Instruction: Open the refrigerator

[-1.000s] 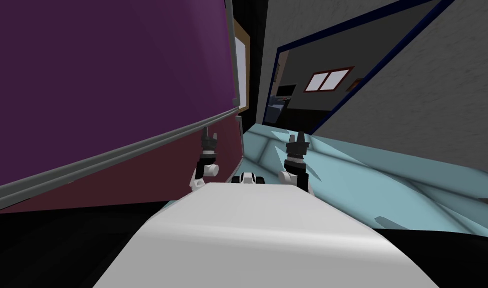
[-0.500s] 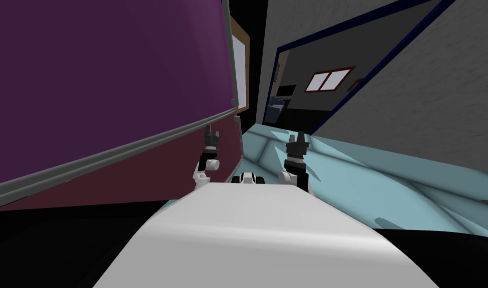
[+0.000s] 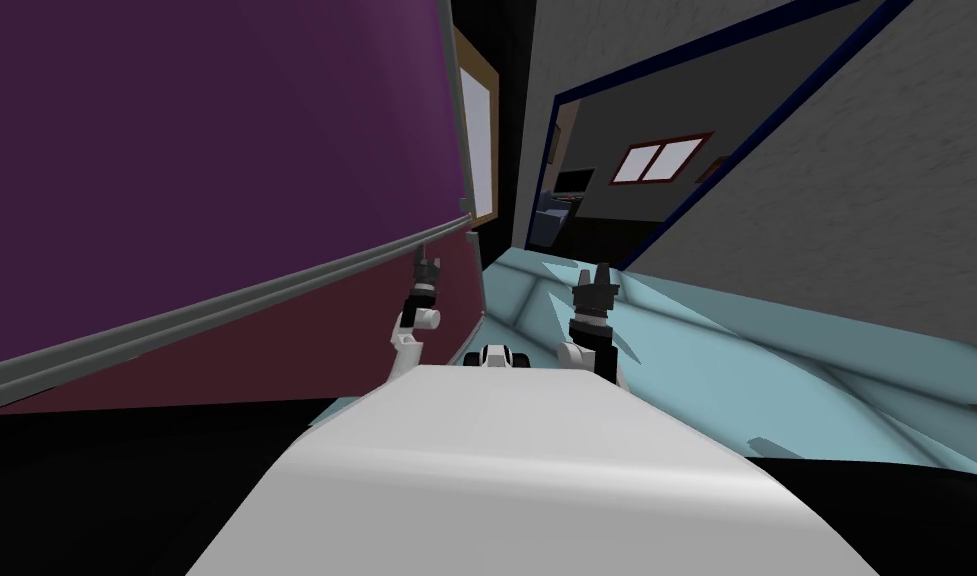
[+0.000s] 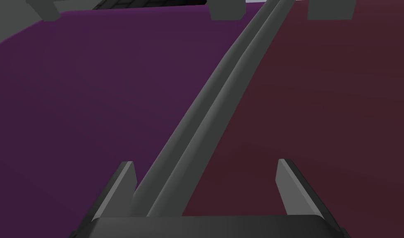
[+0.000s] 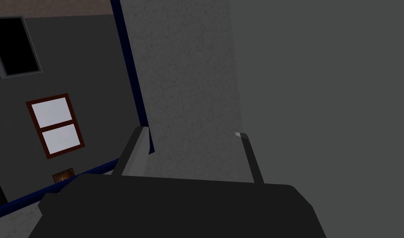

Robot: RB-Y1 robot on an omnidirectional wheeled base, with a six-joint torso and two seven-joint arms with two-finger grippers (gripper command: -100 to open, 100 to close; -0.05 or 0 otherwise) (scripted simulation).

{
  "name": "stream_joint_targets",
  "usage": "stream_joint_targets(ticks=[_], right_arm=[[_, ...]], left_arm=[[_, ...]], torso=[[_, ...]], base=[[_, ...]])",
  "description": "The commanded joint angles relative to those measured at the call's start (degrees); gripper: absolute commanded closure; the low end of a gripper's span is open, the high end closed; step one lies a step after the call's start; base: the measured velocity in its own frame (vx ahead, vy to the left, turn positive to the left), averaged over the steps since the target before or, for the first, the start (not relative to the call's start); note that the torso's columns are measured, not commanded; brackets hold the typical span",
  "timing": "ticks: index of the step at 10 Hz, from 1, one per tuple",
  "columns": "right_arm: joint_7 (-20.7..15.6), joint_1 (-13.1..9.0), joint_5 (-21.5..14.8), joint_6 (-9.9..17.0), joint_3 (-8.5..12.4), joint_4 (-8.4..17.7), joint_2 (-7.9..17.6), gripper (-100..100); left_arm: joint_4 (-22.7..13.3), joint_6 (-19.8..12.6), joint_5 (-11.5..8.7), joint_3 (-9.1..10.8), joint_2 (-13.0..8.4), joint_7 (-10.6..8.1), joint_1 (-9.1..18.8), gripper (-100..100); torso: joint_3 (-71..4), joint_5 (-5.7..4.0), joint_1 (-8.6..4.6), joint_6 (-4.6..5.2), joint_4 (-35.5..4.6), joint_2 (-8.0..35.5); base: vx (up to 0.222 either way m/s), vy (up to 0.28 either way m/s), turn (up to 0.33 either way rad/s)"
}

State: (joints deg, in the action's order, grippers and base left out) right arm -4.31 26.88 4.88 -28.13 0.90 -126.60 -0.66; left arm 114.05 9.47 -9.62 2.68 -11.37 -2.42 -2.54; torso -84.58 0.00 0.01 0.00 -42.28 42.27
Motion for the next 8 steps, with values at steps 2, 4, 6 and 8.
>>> stream_joint_targets(ticks=[2,4,6,8], right_arm=[[0.0,0.0,0.0,0.0,0.0,0.0,0.0,0],[0.0,0.0,0.0,0.0,0.0,0.0,0.0,0],[0.0,0.0,0.0,0.0,0.0,0.0,0.0,0],[0.0,0.0,0.0,0.0,0.0,0.0,0.0,0]], left_arm=[[-5.87,-3.69,-0.95,1.93,-0.89,-1.7,6.55,-100],[-8.31,-5.38,-1.36,2.84,-1.22,-2.45,9.91,-100],[-11.23,-7.1,-1.74,3.78,-1.52,-3.19,13.07,-100],[-14.04,-8.81,-2.09,4.75,-1.83,-3.92,16.53,-100]], torso=[[0.01,-0.01,-0.01,0.0,-0.01,0.02],[0.02,0.0,-0.01,0.0,-0.01,0.02],[0.01,0.0,0.0,0.0,0.0,0.01],[-0.16,0.01,0.09,0.04,0.04,-0.23]], base=[[-0.002,-0.049,0.012],[0.001,-0.05,0.015],[-0.003,-0.053,0.019],[-0.006,-0.053,0.011]])
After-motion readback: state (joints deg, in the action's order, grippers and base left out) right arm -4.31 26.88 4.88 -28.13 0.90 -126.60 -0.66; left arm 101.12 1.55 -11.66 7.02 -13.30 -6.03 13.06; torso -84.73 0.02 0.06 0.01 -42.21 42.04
